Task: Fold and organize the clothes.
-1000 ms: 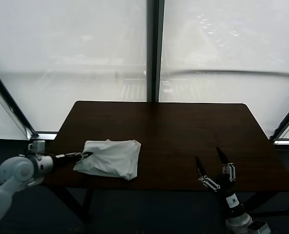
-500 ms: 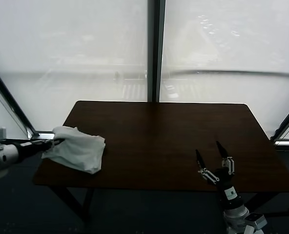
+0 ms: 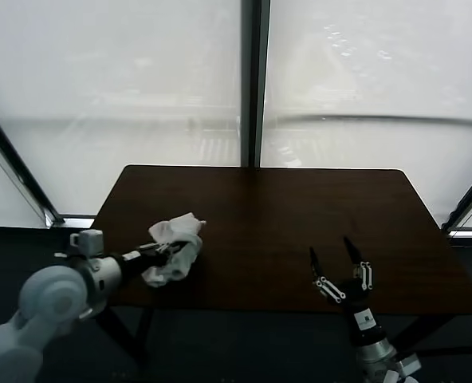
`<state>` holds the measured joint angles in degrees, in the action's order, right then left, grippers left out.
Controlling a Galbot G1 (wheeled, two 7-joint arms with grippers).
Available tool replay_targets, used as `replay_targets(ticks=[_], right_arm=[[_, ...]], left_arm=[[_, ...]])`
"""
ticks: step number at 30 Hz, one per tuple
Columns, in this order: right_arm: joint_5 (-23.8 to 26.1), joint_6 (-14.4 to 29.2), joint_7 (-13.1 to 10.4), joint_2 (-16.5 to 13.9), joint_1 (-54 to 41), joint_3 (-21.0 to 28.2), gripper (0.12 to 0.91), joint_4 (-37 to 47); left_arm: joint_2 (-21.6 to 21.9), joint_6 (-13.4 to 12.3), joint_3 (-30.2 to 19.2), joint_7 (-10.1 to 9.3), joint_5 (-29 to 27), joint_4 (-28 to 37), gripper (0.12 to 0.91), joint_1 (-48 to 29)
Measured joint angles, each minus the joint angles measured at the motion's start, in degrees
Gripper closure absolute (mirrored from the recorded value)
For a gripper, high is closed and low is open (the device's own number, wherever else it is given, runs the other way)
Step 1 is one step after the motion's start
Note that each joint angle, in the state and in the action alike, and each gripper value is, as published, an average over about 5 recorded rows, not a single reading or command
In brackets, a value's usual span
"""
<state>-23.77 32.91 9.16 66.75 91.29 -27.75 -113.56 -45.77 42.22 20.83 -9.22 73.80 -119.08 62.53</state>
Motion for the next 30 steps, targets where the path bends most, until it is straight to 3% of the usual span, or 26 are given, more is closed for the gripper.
replay_targets(ticks=[6,13,16,20,24,27,30], right_arm=[[2.0,-9.8,-7.5,0.5,1.1,0.8,0.118,-3.2],[-0.7,-20.3,-11.6,0.0,0.1,2.6,0.118,-5.0],[-2.8,-25.2,-12.8,-0.8,-0.8,3.6,0.118,-5.3],[-6.3,-30.6,-14.0,-1.8,-2.8,5.2,0.118,-5.2],[-7.9,-32.6,-15.8,-2.1,-5.4,7.6,0.118,-4.4],[-7.7,-34.4,-17.5,-1.9,-7.4,9.4,0.118,-3.9],[-7.8,-37.8,-19.7,-1.4,-9.2,11.3,0.118,-3.8]], left_arm=[[-9.8,0.0,-10.1,-0.17,-4.0,7.0,0.842,-7.0],[-15.2,0.0,-14.8,-0.82,-8.3,8.5,0.822,-7.8],[-15.4,0.0,-14.7,-1.01,-8.1,7.4,0.716,-7.2],[-14.3,0.0,-13.5,-1.26,-6.7,3.7,0.472,-6.0],[-12.9,0.0,-11.7,-1.15,-6.2,-0.5,0.238,-4.6],[-12.2,0.0,-10.0,-1.12,-6.4,-2.5,0.143,-3.9],[-11.3,0.0,-7.9,-1.2,-6.5,-3.0,0.126,-3.7]])
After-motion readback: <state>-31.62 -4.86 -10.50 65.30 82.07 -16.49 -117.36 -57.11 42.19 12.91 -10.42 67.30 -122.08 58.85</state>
